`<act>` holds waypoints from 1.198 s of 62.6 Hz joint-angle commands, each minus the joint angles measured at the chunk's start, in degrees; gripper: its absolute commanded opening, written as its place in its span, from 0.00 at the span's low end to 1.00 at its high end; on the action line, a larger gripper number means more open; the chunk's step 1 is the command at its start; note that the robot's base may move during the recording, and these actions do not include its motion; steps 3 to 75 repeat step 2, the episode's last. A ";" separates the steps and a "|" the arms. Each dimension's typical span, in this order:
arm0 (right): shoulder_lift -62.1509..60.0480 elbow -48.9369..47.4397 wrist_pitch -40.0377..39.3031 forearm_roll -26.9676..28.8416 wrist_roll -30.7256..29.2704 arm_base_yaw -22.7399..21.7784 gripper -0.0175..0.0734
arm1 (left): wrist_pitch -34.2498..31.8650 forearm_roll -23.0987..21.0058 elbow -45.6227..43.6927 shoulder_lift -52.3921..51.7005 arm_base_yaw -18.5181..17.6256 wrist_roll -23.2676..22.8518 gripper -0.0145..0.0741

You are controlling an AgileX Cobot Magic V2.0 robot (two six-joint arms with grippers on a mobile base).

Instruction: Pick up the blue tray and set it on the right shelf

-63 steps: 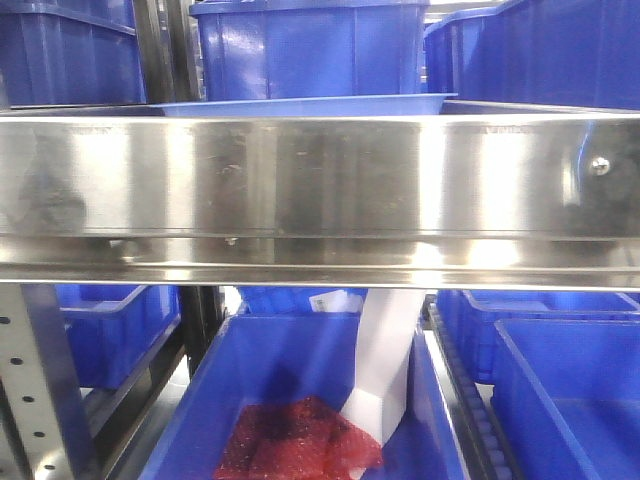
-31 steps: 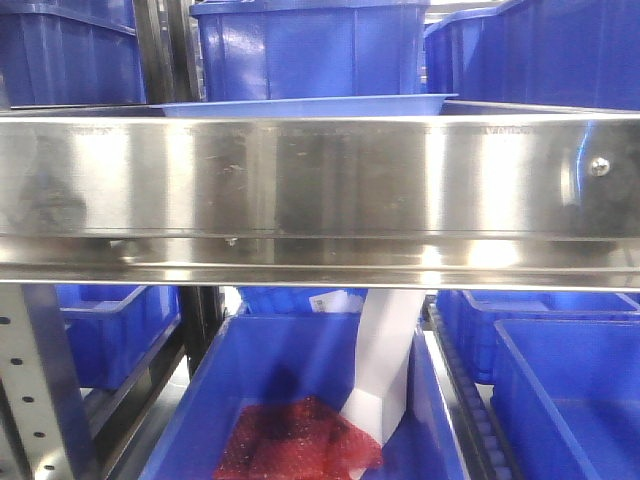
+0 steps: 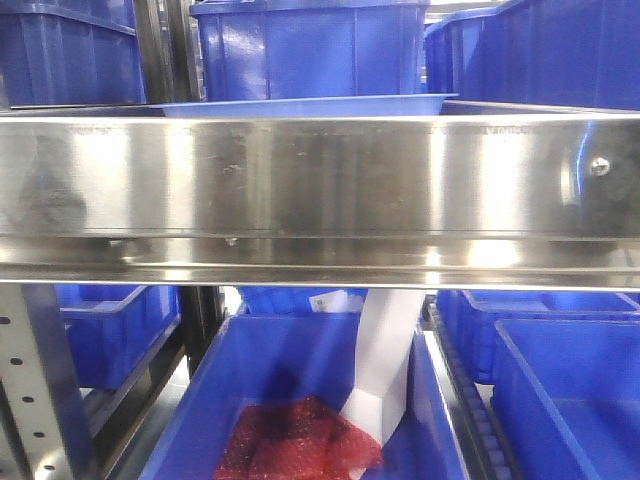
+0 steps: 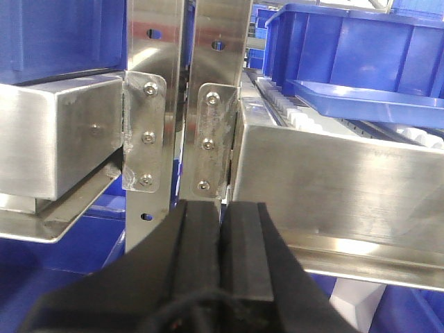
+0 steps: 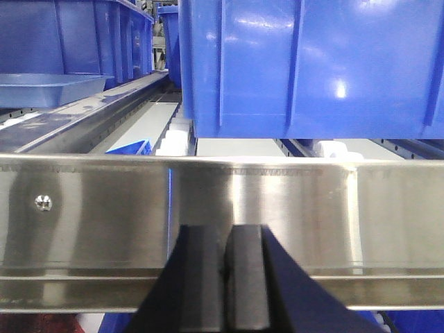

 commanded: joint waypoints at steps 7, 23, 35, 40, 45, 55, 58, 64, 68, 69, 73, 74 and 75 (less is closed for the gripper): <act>-1.13 -1.31 -5.43 0.00 -0.68 -0.20 0.25 | -5.02 -0.41 1.29 -0.56 0.01 0.28 0.11; -1.13 -1.31 -5.43 0.00 -0.68 -0.20 0.25 | -5.02 -0.41 1.29 -0.56 0.01 0.28 0.11; -1.13 -1.31 -5.43 0.00 -0.68 -0.20 0.25 | -5.02 -0.41 1.29 -0.56 0.01 0.28 0.11; -1.13 -1.31 -5.43 0.00 -0.68 -0.20 0.25 | -5.02 -0.41 1.29 -0.56 0.01 0.28 0.11; -1.13 -1.31 -5.43 0.00 -0.68 -0.20 0.25 | -5.02 -0.41 1.29 -0.56 0.01 0.28 0.11; -1.13 -1.31 -5.43 0.00 -0.68 -0.20 0.25 | -5.02 -0.41 1.29 -0.56 0.01 0.28 0.11; -1.13 -1.31 -5.43 0.00 -0.68 -0.20 0.25 | -5.02 -0.41 1.29 -0.56 0.01 0.28 0.11; -1.13 -1.31 -5.43 0.00 -0.68 -0.20 0.25 | -5.02 -0.41 1.29 -0.56 0.01 0.28 0.11; -1.13 -1.31 -5.43 0.00 -0.68 -0.20 0.25 | -5.02 -0.41 1.29 -0.56 0.01 0.28 0.11; -1.13 -1.31 -5.43 0.00 -0.68 -0.20 0.25 | -5.02 -0.41 1.29 -0.56 0.01 0.28 0.11; -1.13 -1.31 -5.43 0.00 -0.68 -0.20 0.25 | -5.02 -0.41 1.29 -0.56 0.01 0.28 0.11; -1.13 -1.31 -5.43 0.00 -0.68 -0.20 0.25 | -5.02 -0.41 1.29 -0.56 0.01 0.28 0.11; -1.13 -1.31 -5.43 0.00 -0.68 -0.20 0.25 | -5.02 -0.41 1.29 -0.56 0.01 0.28 0.11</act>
